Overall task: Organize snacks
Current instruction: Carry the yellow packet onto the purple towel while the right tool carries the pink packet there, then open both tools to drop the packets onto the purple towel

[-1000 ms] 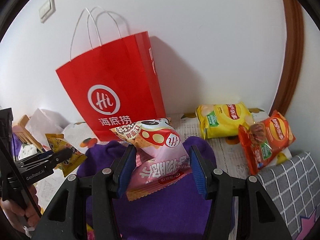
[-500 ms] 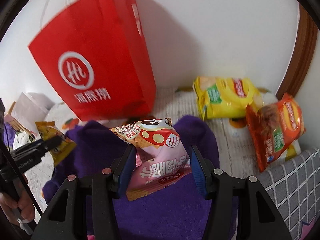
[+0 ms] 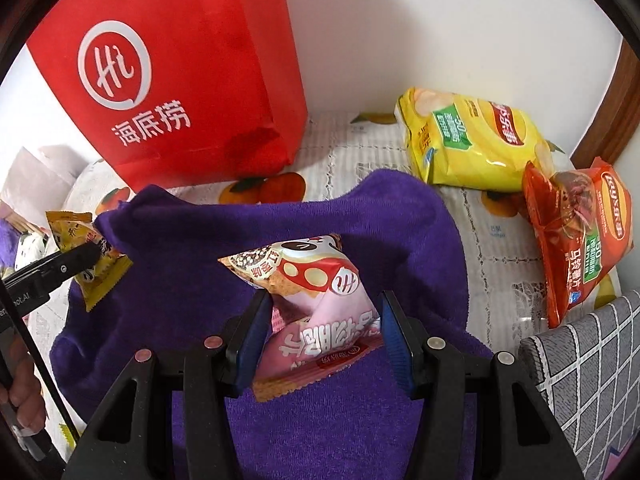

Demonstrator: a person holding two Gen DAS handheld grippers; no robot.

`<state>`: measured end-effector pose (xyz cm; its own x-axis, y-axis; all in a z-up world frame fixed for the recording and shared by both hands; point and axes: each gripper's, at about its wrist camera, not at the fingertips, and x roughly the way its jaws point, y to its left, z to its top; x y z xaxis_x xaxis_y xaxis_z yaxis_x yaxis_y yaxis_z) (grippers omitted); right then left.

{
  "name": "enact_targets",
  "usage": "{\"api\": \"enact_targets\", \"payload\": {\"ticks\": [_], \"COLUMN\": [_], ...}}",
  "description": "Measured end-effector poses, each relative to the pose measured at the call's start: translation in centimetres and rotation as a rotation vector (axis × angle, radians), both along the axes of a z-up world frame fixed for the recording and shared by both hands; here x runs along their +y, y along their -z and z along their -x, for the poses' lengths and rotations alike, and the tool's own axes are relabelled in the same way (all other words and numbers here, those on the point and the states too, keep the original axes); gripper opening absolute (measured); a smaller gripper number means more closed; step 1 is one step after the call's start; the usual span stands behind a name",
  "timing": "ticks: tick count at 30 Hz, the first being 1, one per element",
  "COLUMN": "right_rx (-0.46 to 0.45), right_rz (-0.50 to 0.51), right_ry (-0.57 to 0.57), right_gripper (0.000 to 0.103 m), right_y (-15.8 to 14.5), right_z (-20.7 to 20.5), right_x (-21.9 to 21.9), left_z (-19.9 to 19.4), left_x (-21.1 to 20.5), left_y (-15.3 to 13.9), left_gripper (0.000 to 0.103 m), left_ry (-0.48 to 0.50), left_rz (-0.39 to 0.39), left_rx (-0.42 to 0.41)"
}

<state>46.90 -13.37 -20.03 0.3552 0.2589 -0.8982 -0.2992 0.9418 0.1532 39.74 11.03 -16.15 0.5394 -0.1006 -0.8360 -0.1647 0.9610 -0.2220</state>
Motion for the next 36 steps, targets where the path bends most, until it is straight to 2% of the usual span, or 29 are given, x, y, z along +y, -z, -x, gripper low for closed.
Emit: {"api": "enact_targets", "payload": {"ticks": [9, 14, 16, 19, 28, 32, 35, 36], "right_rx": [0.002, -0.006, -0.021, -0.054, -0.196, -0.260, -0.263, -0.259], "right_rz": [0.025, 0.023, 0.022, 0.021, -0.002, -0.051, -0.096, -0.110], "right_ry": [-0.018, -0.023, -0.026, -0.039, -0.013, 0.030, 0.044, 0.050], "right_gripper": [0.054, 0.062, 0.070, 0.073, 0.073, 0.073, 0.073, 0.073], "right_y": [0.4, -0.2, -0.7, -1.9, -6.3, -8.1, -8.9, -9.1], "right_z": [0.2, 0.3, 0.5, 1.1, 3.2, 4.2, 5.0, 5.4], "right_x": [0.6, 0.4, 0.4, 0.6, 0.2, -0.4, -1.0, -1.2], "left_z": [-0.3, -0.5, -0.7, -0.9, -1.3, -1.4, -1.2, -1.1], "left_x": [-0.3, -0.4, -0.3, -0.4, -1.1, -1.1, -1.1, -1.1], "left_y": [0.9, 1.3, 1.4, 1.7, 2.0, 2.1, 1.4, 1.1], "left_gripper": [0.042, 0.042, 0.042, 0.042, 0.043, 0.049, 0.060, 0.060], "left_ry": [0.022, 0.024, 0.020, 0.018, 0.047, 0.051, 0.040, 0.041], "left_rz": [0.017, 0.017, 0.019, 0.026, 0.021, 0.025, 0.007, -0.001], "left_rx": [0.028, 0.041, 0.047, 0.052, 0.059, 0.063, 0.040, 0.033]}}
